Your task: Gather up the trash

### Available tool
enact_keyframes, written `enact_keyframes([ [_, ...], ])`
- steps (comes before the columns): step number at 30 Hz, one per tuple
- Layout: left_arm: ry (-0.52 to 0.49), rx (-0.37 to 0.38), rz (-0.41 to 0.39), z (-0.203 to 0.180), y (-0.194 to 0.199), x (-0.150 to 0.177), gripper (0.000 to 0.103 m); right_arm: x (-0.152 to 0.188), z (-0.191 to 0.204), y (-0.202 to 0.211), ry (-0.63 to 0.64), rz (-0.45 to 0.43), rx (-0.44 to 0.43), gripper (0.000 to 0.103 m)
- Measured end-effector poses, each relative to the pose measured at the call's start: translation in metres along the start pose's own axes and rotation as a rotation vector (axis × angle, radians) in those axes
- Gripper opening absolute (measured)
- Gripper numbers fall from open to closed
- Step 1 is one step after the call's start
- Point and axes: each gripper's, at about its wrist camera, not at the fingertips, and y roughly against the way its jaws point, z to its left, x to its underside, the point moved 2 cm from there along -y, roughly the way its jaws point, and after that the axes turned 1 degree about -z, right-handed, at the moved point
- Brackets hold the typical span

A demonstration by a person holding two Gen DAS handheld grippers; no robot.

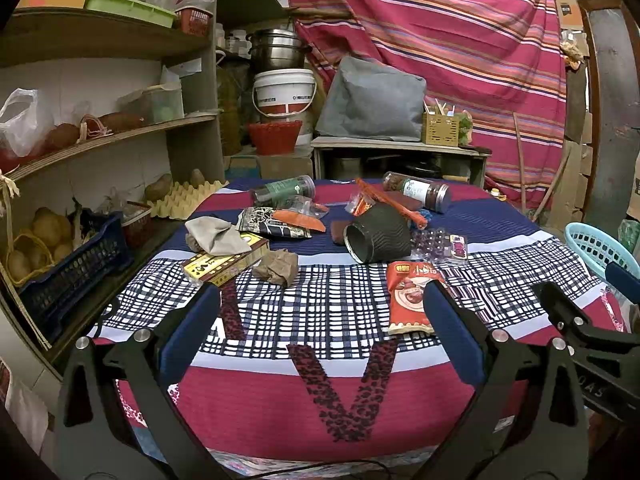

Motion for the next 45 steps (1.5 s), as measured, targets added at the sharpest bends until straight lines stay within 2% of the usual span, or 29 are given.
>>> enact_keyframes([
  [45, -0.030, 0.007, -0.016, -0.0080, 0.0046, -0.0032, 0.098, 0.0027, -0.0040, -0.0033, -0.003, 0.016, 0.017, 0.099],
])
